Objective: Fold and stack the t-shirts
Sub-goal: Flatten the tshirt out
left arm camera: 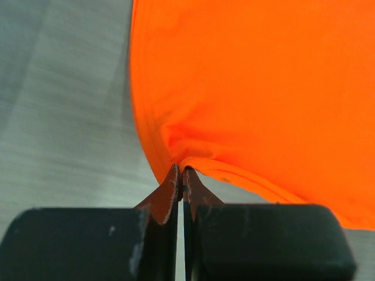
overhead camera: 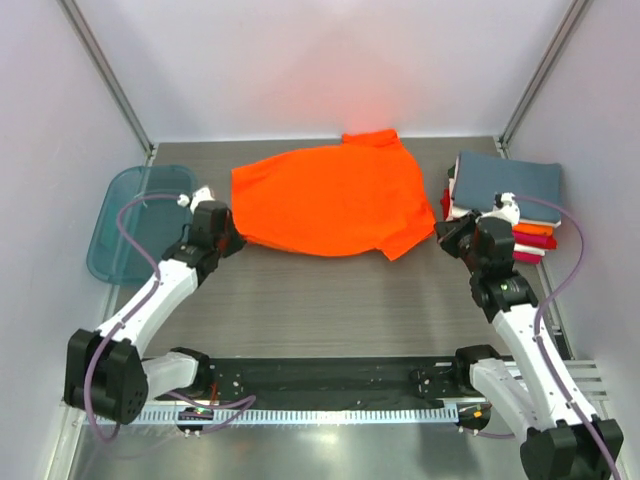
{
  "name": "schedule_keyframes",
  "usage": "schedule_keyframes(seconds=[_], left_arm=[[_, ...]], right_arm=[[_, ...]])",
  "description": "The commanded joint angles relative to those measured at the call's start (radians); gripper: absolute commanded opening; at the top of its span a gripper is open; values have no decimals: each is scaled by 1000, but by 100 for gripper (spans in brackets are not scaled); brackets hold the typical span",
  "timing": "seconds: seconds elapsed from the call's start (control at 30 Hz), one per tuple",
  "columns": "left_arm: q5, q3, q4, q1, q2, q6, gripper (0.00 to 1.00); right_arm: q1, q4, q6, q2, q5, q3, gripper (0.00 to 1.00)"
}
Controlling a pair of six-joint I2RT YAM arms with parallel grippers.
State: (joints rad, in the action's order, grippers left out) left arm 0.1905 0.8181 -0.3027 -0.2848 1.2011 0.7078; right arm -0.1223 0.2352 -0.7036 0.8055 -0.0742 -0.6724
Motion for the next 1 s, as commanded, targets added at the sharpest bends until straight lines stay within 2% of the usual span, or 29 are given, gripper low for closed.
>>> schedule_keyframes(seconds=[0.0,0.13,0.27,0.4,0.6,0.97], left_arm=[[-33,-92,36,3,-90,123,0],[-78,-270,56,4,-233,171,0],[-94,-365,25,4,-381,212,0],[-85,-396,-55,4,-500,234,0],[-34,-399,-116,3,-571,246,0],[-46,-338,-67,4,-431,237,0]], right_arm=[[1,-21,-34,-90,54,88,1],[4,71,-48,-202,62,171,1],[1,156,-45,-305,21,183,1],[1,185,-33,-310,14,160,1],[3,167,3,-145,7,99,1],[1,116,118,179,22,-127,1]])
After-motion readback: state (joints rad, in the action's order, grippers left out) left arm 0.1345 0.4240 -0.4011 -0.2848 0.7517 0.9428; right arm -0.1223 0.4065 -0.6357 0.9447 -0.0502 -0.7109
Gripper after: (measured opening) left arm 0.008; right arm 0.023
